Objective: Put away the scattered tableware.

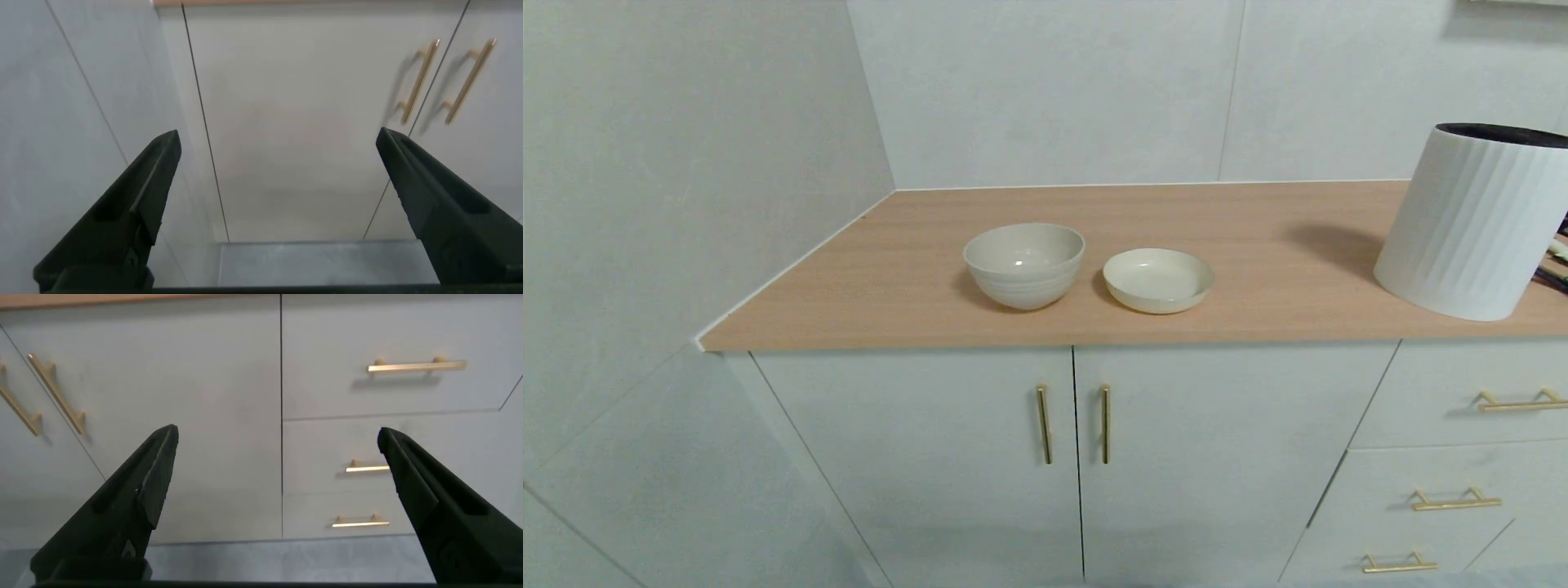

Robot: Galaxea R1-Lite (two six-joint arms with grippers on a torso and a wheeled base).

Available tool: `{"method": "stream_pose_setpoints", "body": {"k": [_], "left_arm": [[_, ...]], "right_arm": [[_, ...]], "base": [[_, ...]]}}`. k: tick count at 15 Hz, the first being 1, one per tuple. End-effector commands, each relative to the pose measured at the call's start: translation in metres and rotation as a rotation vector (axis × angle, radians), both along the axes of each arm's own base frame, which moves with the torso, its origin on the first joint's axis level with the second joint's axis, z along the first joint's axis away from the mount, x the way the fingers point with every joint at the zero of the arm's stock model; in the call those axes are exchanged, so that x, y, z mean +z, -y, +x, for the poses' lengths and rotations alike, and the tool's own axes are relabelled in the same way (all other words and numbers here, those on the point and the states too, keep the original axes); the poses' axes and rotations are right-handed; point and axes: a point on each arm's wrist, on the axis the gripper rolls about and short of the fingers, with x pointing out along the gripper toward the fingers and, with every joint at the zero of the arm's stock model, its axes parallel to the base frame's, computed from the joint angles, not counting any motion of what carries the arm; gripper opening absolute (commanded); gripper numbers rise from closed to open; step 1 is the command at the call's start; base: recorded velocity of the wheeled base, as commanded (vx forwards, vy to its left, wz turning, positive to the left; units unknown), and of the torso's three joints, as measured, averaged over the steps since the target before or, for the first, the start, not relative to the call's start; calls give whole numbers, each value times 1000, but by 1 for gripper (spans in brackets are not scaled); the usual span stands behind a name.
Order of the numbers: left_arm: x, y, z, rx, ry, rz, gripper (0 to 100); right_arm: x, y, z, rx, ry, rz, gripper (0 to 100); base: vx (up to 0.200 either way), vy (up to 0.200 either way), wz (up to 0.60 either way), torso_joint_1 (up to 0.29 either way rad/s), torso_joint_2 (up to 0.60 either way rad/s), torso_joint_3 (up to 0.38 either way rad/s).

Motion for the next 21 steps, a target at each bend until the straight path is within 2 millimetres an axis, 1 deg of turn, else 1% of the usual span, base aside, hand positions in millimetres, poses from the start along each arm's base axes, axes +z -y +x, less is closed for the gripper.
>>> {"method": "stream_pose_setpoints", "body": {"k": [1, 8, 11, 21], "left_arm": [[0, 0, 0, 0, 0, 0, 100], [0, 0, 0, 0, 0, 0, 100], [0, 0, 0, 0, 0, 0, 100], [0, 0, 0, 0, 0, 0, 100]], "right_arm": [[0, 0, 0, -1, 0, 0, 100], [0, 0, 0, 0, 0, 0, 100], [0, 0, 0, 0, 0, 0, 100], [0, 0, 0, 2, -2, -8, 100]], "base": [[0, 0, 0, -173, 466, 295], [0, 0, 0, -145, 458, 312], [0, 0, 0, -69, 349, 263], [0, 0, 0, -5, 19, 13]]}}
